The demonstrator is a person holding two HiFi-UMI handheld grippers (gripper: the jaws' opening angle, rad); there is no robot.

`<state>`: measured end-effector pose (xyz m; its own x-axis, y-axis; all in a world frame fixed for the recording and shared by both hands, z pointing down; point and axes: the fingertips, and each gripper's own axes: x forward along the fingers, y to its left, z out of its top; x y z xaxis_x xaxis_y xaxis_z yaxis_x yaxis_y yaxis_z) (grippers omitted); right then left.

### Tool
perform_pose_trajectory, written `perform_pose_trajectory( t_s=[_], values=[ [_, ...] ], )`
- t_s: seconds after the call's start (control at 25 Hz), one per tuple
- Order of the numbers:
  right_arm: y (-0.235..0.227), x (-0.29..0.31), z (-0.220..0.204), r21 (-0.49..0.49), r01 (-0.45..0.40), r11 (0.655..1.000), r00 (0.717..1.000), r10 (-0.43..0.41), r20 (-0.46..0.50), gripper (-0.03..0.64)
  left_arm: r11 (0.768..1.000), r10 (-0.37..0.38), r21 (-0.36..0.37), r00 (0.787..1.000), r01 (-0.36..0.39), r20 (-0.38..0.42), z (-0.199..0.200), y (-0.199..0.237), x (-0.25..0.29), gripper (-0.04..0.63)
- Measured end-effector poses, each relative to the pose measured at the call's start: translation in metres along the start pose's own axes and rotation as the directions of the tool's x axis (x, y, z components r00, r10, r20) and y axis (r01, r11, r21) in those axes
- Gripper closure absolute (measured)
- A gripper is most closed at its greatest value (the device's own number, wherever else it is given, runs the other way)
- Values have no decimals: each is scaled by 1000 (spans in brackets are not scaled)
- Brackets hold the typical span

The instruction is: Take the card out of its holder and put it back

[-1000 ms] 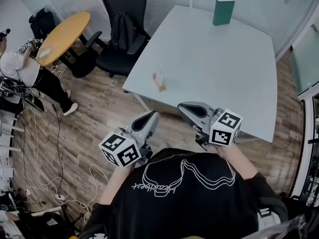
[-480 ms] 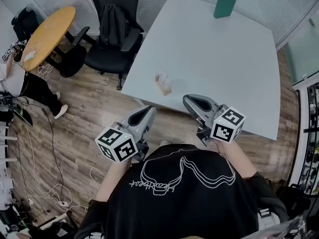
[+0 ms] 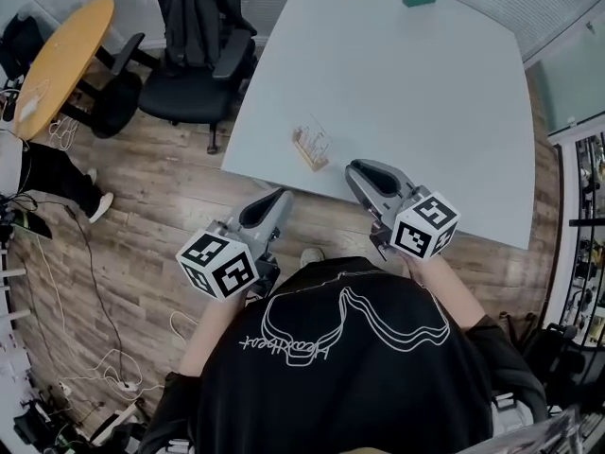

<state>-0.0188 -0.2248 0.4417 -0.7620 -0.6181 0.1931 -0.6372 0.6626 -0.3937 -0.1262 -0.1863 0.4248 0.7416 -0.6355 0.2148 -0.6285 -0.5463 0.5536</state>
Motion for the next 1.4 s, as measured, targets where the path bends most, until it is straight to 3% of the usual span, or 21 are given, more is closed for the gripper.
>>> perform_pose_trajectory(
  t_s=[0.16, 0.56, 0.88, 1.4],
  values=[
    [-12, 18, -18, -45, 43, 998, 998, -44, -43, 541, 1000, -8, -16, 1000, 8, -16, -2, 14, 3, 581],
    [-55, 61, -62, -19, 129, 991, 985, -131, -110, 476, 999, 12, -49, 999, -14, -42, -7, 43, 6, 581],
    [-68, 92, -81, -1, 147, 989, 978, -146, -149, 492, 995, 34, -91, 998, -38, -48, -9, 64, 5, 581],
    [-80, 119, -83, -34, 214, 976, 967, -216, -133, 534, 991, 54, -119, 997, -59, -51, -15, 80, -1, 581]
  ],
)
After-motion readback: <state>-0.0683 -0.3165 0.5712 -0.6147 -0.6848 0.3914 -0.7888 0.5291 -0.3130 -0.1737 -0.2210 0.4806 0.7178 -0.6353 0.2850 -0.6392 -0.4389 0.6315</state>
